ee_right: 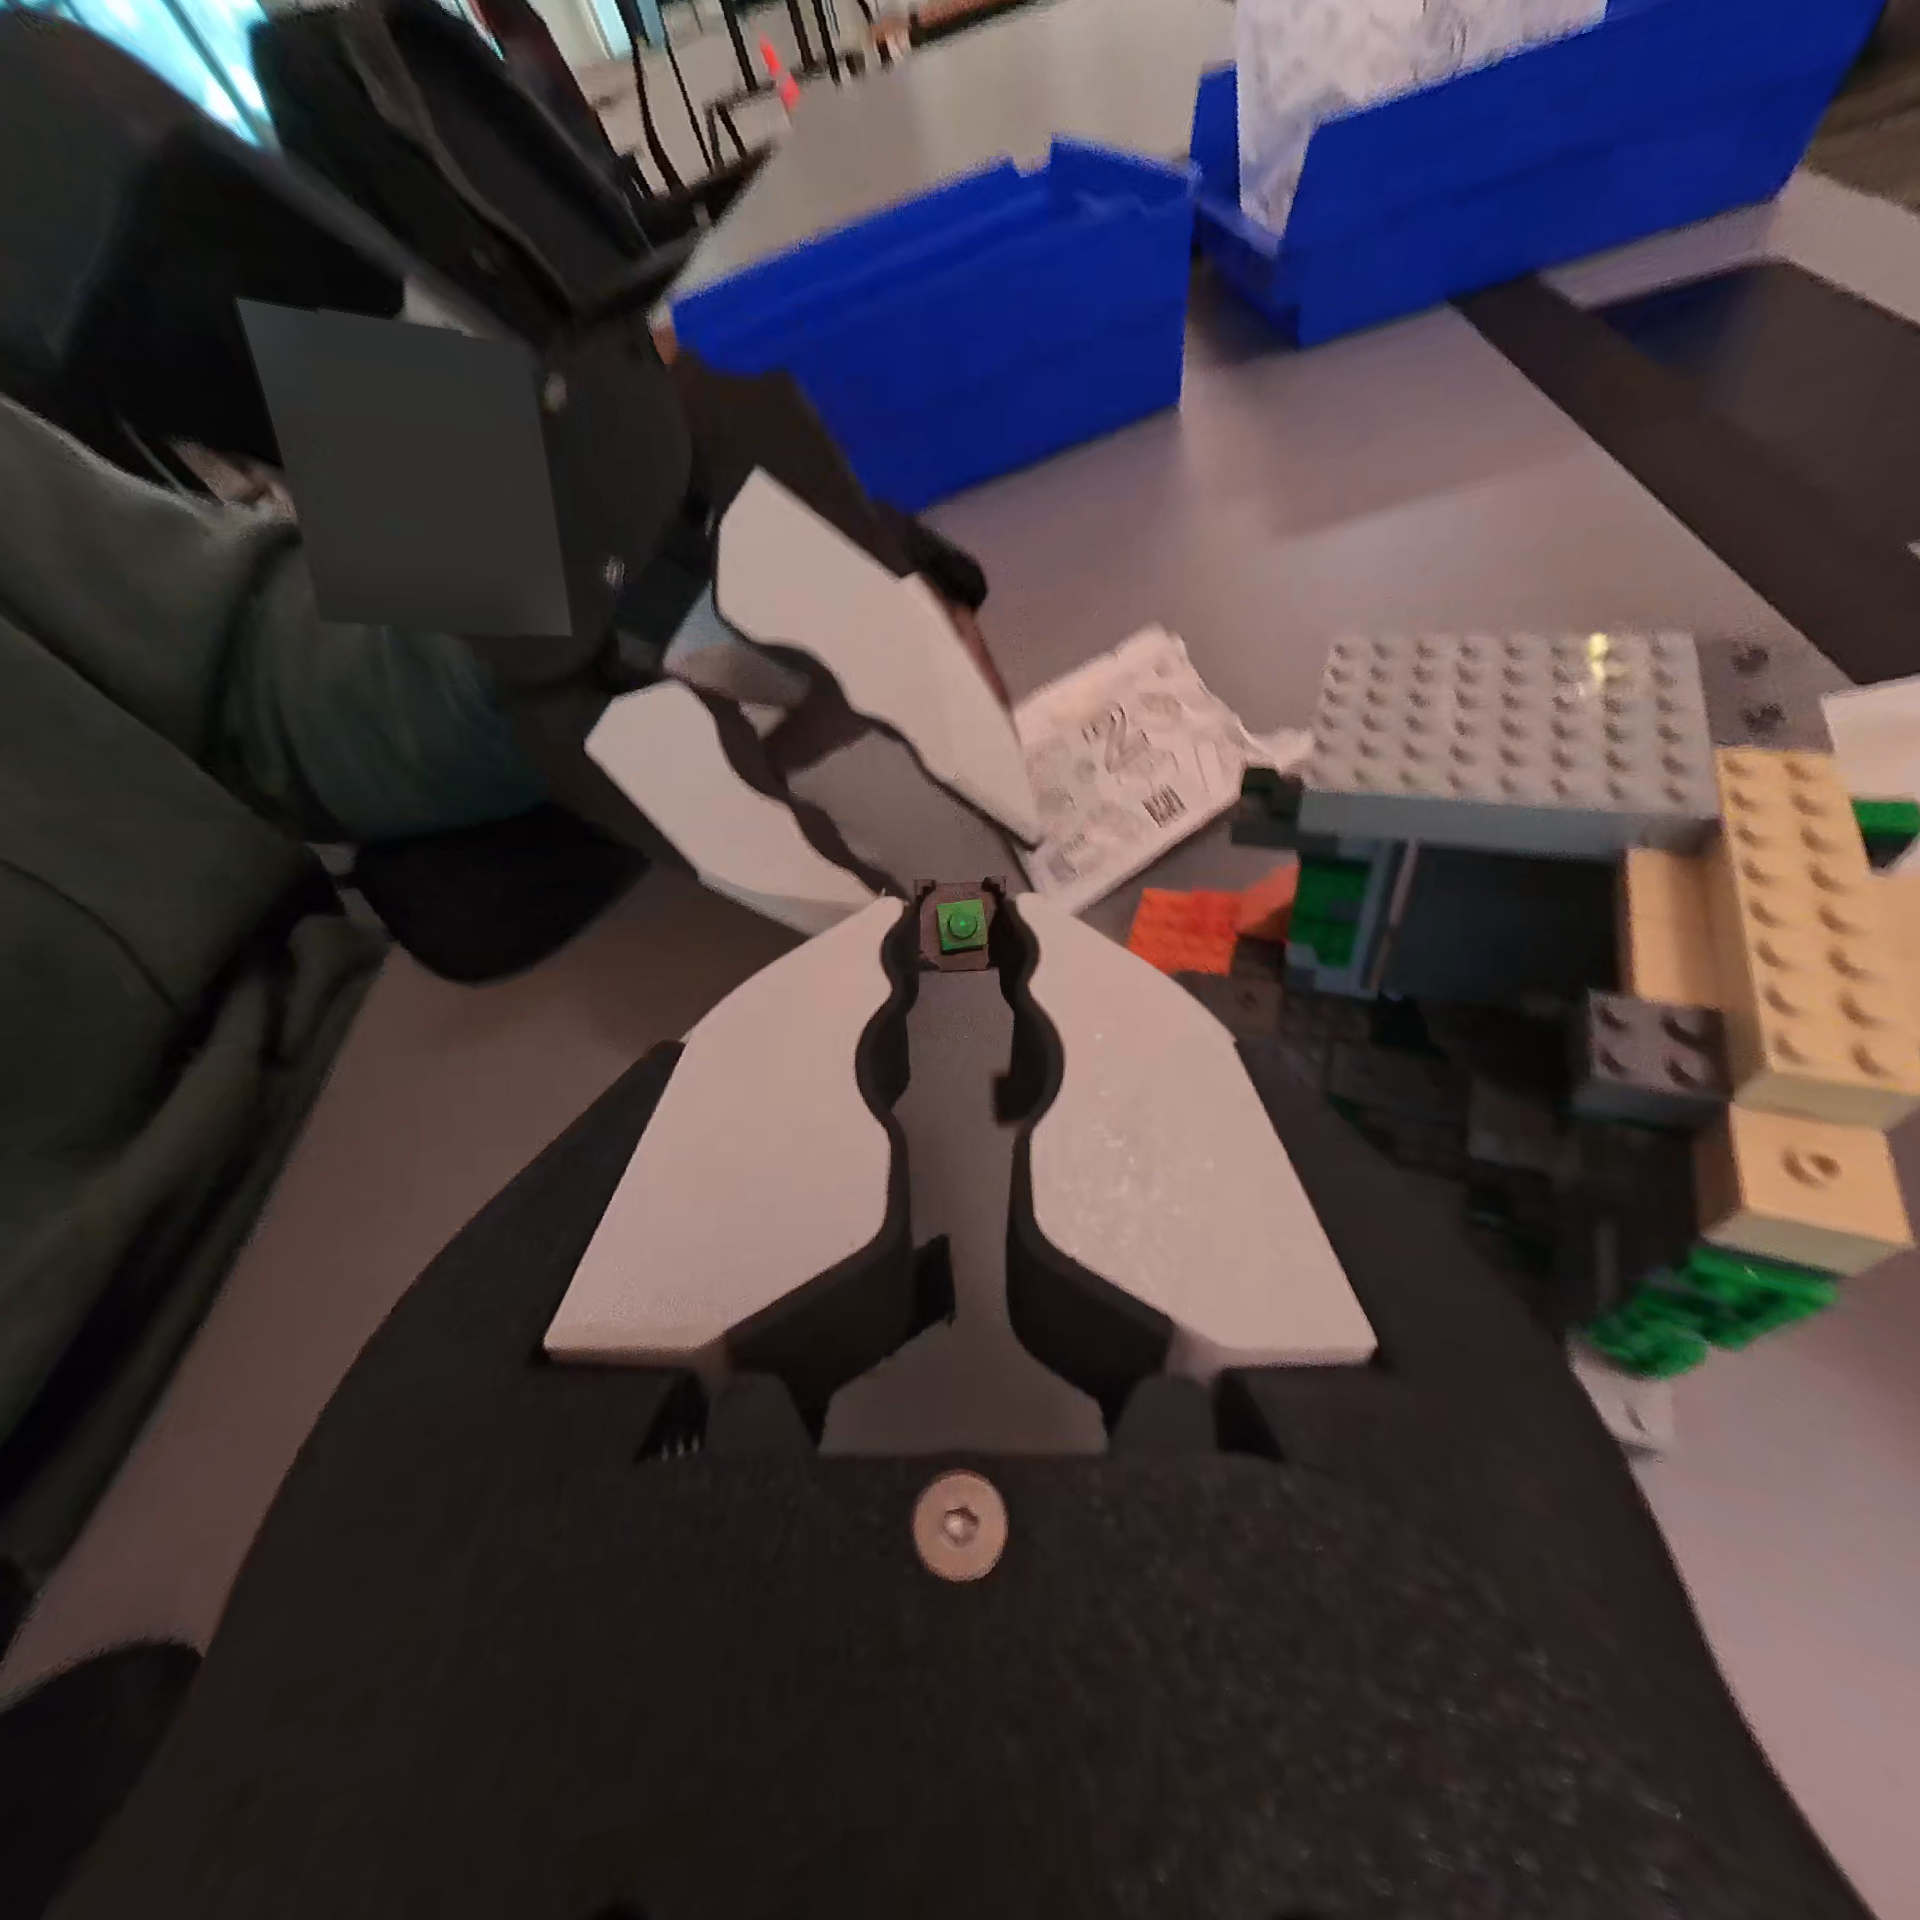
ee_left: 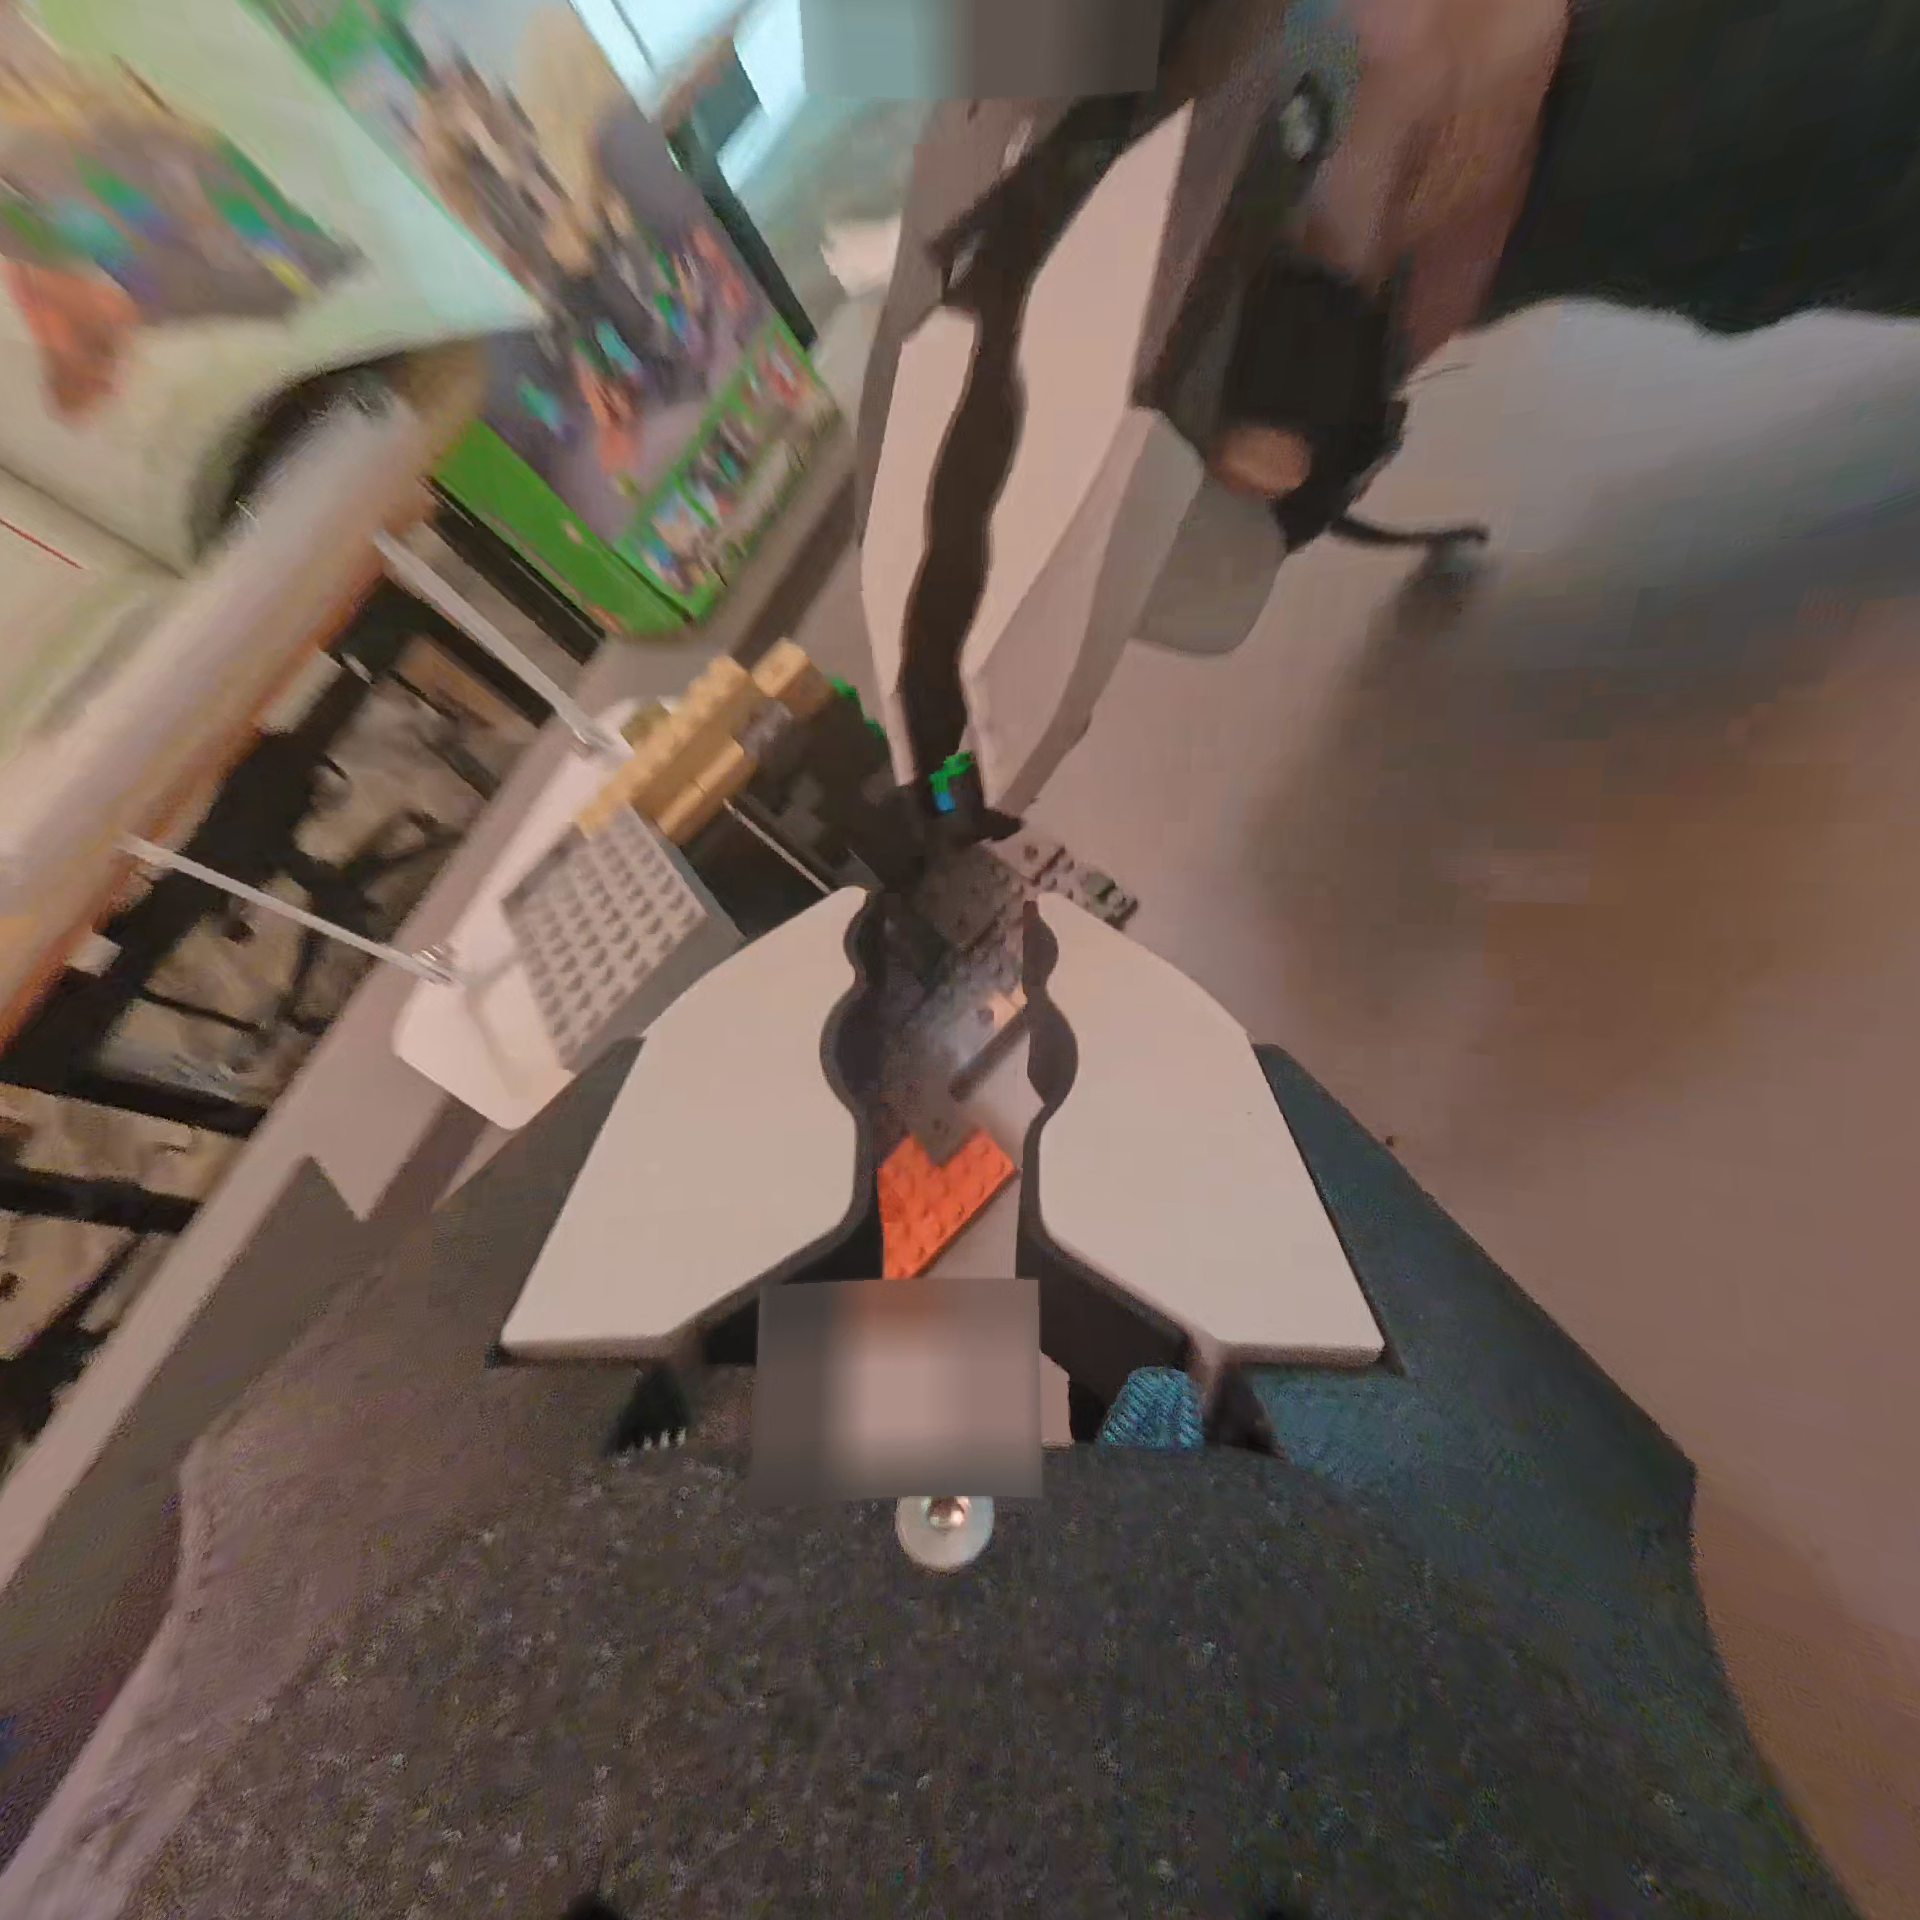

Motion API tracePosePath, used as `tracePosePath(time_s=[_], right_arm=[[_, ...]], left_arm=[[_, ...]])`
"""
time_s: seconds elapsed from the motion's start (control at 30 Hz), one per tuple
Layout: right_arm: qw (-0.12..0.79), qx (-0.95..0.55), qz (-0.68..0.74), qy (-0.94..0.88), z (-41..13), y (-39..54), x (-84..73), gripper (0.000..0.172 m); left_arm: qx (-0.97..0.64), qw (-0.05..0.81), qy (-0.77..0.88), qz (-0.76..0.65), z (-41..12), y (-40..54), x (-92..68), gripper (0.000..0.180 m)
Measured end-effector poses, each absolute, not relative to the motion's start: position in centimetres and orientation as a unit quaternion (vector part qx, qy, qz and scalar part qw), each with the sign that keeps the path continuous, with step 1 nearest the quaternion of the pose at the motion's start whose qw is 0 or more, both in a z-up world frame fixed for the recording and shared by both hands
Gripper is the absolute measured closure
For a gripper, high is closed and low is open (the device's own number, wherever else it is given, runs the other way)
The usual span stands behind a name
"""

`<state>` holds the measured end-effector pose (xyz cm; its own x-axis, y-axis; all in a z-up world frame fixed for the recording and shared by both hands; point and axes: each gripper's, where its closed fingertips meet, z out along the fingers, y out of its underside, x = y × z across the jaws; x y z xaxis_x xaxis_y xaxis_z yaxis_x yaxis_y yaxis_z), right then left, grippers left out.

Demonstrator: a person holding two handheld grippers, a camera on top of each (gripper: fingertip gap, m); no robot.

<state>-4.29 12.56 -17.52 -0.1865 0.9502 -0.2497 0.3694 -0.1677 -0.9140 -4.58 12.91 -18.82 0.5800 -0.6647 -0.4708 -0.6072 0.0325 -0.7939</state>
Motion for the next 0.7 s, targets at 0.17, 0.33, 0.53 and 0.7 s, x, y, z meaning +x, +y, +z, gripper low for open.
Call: tracePosePath(time_s=[0.17, 0.33, 0.53, 0.7], right_arm=[[0.264, -0.562, 0.604, -0.500, -14.2, 9.8, -5.7, 0.157], [0.216, -0.584, 0.671, -0.403, -13.8, 7.9, -4.9, 0.158], [0.169, -0.579, 0.734, -0.312, -14.4, 6.3, -3.7, 0.157], [0.137, -0.563, 0.759, -0.297, -14.6, 6.1, -3.3, 0.155]], left_arm=[[-0.607, 0.652, 0.451, 0.056, -15.7, 10.3, -4.6, 0.151], [-0.557, 0.692, 0.452, 0.079, -14.3, 8.6, -4.2, 0.156], [-0.538, 0.684, 0.488, 0.060, -15.3, 7.4, -2.5, 0.164], [-0.555, 0.678, 0.482, -0.006, -15.5, 7.0, -2.3, 0.164]])
